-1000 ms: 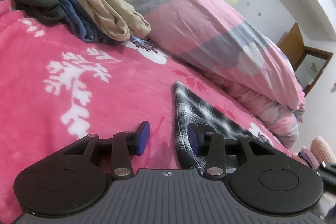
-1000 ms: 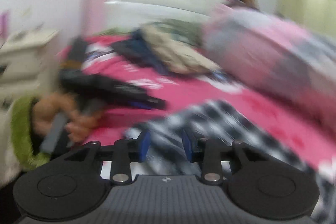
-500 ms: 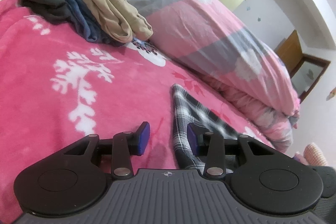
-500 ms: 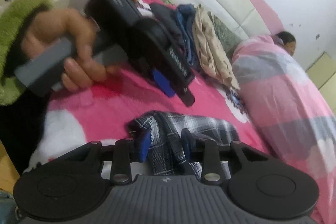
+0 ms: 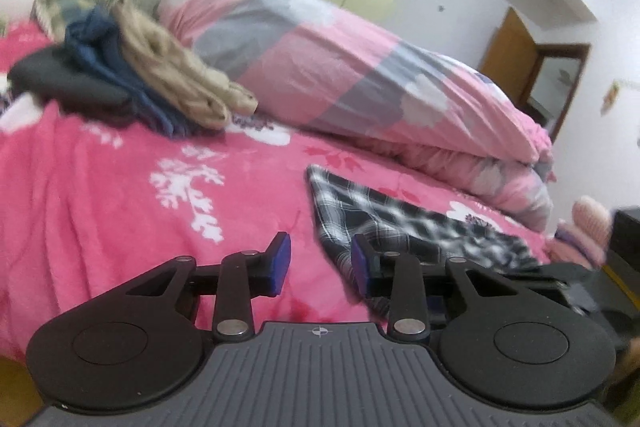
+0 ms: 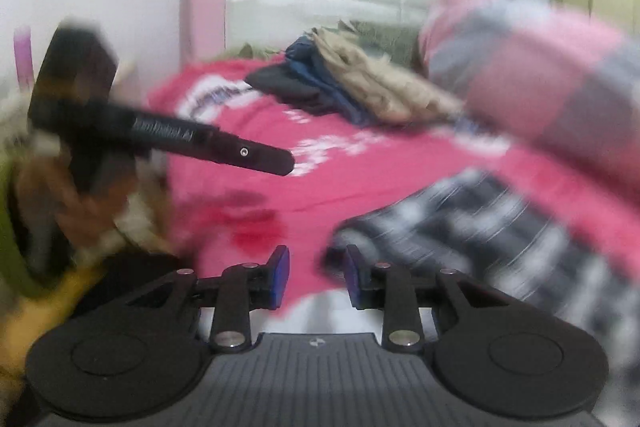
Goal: Fold clothes
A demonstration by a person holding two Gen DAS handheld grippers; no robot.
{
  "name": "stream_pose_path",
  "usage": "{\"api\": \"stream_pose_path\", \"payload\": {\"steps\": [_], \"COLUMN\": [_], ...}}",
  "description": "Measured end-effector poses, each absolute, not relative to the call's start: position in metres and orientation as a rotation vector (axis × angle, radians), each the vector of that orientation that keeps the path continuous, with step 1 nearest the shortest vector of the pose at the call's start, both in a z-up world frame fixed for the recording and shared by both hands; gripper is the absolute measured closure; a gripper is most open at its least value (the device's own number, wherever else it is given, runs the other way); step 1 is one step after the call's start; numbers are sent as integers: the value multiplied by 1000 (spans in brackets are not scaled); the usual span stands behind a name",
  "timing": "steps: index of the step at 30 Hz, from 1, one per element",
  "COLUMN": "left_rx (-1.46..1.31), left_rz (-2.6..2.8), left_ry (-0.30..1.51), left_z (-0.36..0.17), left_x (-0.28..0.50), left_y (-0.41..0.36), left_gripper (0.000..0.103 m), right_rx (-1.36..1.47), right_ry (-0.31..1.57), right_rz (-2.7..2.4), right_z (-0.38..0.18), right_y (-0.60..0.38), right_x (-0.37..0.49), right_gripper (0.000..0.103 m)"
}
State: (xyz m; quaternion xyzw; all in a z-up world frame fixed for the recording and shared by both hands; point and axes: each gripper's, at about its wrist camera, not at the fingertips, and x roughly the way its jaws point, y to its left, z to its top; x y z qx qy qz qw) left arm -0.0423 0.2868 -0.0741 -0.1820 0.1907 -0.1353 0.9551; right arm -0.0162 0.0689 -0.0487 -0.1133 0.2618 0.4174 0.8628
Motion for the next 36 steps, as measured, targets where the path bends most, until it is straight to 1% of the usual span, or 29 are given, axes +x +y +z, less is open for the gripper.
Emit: {"api": "stream_pose_path", "payload": {"steps": [3,4,5,6,7,8,15,18,20,22,23,27,30,36], "left_rx": [-378,-398,-419,-438,-445,-443,-475,-467,-451,-427,-418,-443,-511,-559], "left_rz": [-276,-285,-299,-314,-331,-353,-461,-490,-508,-503,-498,-490,-493,-493], "left_ry": [395,398,399,399,397,395,379,430,474,505,516,521,514,542], "left_z": [-85,-90,-93,-97,-98,-99,-93,-92,-92,-91,-91,-91,-94,-92], "left_x": [-43,-42,-42,-41,-40,-38,-16,-1,10,16,19,21,17,2], "left_y": [285,285,284,283,279,276,264,259,254,250,249,251,255,259], "left_gripper": [71,71,71,71,72,72,73,75,84,89,94,103,103,103], "right_rx": [-151,-118,-85,-51,-18,15,240,280,298,299,297,325,360,364], "right_ry": [578,581,584,587,590,593,616,628,629,622,614,609,622,617], "right_rz": [832,826,820,814,807,800,762,771,772,769,768,775,785,804], "right_z": [-59,-60,-60,-61,-62,-63,-69,-73,-74,-75,-75,-78,-80,-76], "right_y": [72,69,66,63,61,58,39,34,31,30,30,26,22,21], "right_x": [-1,3,8,12,16,20,49,54,55,53,52,49,50,43], "right_gripper": [74,78,89,95,100,102,103,103,103,103,103,103,103,103]}}
